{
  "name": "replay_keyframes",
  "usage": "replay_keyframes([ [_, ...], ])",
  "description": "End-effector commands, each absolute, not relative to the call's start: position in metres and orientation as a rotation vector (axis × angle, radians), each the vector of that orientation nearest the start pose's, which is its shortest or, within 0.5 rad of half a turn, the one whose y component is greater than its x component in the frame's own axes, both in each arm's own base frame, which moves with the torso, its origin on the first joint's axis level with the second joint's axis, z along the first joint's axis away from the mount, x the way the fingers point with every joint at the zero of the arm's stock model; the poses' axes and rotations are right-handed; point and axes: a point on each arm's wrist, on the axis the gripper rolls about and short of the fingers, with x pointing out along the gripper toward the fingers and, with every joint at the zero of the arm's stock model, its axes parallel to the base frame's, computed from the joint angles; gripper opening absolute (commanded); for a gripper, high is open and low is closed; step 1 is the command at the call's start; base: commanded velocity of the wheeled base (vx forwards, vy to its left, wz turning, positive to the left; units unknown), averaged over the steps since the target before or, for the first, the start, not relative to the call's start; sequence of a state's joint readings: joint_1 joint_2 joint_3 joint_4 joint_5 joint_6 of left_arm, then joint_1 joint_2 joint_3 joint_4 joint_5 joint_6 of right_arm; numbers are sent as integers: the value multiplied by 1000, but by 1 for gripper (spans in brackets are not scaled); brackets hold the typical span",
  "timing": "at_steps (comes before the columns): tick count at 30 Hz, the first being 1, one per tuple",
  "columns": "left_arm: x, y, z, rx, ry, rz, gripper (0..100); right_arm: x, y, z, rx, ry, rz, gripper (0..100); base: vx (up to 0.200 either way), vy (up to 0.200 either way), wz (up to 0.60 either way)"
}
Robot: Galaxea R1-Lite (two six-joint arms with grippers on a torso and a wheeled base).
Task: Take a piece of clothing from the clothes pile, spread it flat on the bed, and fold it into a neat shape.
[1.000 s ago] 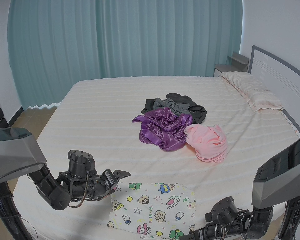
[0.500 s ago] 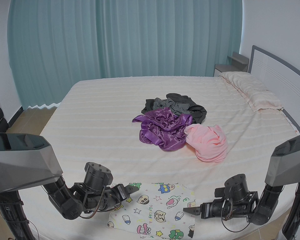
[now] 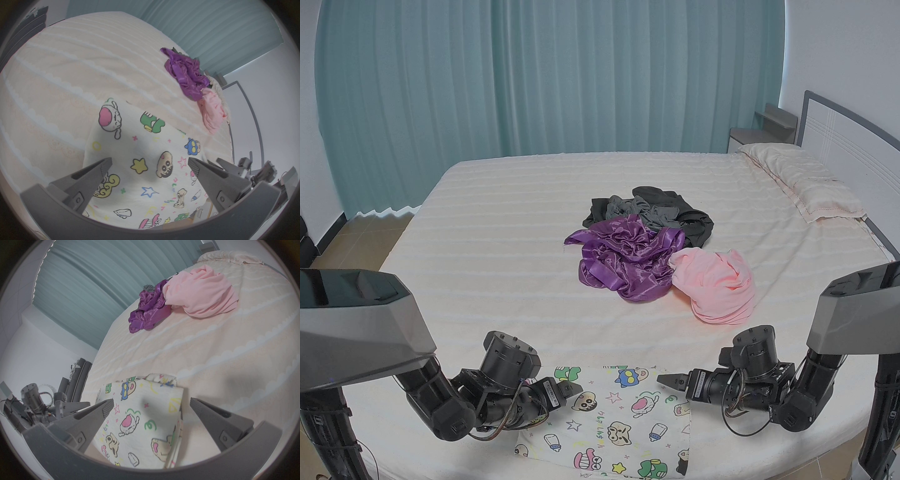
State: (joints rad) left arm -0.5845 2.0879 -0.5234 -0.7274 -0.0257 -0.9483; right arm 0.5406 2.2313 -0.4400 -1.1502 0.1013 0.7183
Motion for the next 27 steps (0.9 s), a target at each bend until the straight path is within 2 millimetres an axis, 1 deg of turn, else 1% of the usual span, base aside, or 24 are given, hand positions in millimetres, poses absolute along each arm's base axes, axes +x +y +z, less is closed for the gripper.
replay_keyframes([
  [1, 246, -156, 30, -671, 947, -157, 100, 264, 161, -22, 529, 840, 356, 100, 0, 0, 0],
  [3, 247, -154, 31, -676, 941, -153, 100, 265, 162, -25, 528, 845, 355, 100, 0, 0, 0],
  [4, 252, -149, 32, -690, 930, -139, 100, 271, 164, -28, 536, 838, 357, 100, 0, 0, 0],
  [7, 255, -146, 31, -700, 934, -136, 100, 277, 164, -29, 565, 834, 345, 100, 0, 0, 0],
  [8, 255, -146, 31, -700, 934, -136, 100, 277, 164, -29, 565, 834, 345, 0, 0, 0, 0],
  [9, 258, -141, 32, -717, 935, -137, 100, 280, 164, -29, 602, 838, 332, 0, 0, 0, 0],
  [12, 260, -139, 32, -724, 933, -130, 100, 283, 160, -29, 615, 829, 320, 0, 0, 0, 0],
  [19, 261, -139, 31, -723, 935, -128, 100, 287, 155, -26, 630, 808, 299, 0, 0, 0, 0],
  [27, 261, -139, 29, -720, 938, -125, 100, 303, 148, -19, 699, 720, 233, 0, 0, 0, 0],
])
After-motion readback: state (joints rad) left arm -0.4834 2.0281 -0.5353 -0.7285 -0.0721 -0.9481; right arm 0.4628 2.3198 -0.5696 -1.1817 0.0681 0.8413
